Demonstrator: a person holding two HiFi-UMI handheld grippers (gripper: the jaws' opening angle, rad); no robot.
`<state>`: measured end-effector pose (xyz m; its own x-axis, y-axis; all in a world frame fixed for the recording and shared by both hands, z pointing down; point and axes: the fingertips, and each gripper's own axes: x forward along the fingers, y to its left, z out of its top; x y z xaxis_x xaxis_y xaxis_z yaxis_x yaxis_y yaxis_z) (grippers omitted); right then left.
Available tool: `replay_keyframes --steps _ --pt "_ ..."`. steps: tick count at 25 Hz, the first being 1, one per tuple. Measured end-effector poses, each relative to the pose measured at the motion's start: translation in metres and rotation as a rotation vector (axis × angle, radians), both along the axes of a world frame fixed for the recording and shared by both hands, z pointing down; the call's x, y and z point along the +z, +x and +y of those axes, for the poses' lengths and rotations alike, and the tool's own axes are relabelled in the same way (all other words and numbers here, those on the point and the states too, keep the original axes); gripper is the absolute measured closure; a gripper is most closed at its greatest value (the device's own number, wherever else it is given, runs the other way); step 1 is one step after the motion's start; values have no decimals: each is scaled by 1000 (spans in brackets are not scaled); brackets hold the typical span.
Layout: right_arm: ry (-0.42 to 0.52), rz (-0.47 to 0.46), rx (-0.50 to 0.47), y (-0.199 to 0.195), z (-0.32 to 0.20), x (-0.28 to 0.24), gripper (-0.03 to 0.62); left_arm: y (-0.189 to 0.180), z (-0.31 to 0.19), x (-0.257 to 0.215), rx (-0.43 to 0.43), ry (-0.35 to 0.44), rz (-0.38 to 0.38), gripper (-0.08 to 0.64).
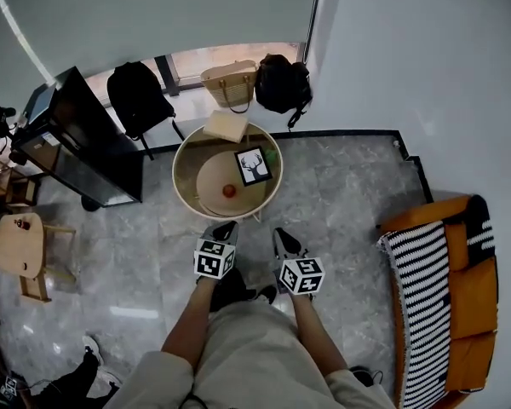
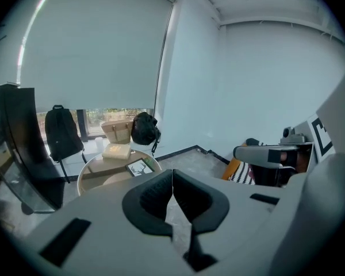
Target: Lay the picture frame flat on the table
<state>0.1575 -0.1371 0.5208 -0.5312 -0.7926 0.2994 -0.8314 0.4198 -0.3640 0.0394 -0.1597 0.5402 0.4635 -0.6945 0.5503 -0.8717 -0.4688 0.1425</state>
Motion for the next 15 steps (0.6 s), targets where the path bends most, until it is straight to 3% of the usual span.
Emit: replay_keyframes --steps 15 --pt "-53 85 7 13 -10 18 560 24 0 11 45 -22 14 538"
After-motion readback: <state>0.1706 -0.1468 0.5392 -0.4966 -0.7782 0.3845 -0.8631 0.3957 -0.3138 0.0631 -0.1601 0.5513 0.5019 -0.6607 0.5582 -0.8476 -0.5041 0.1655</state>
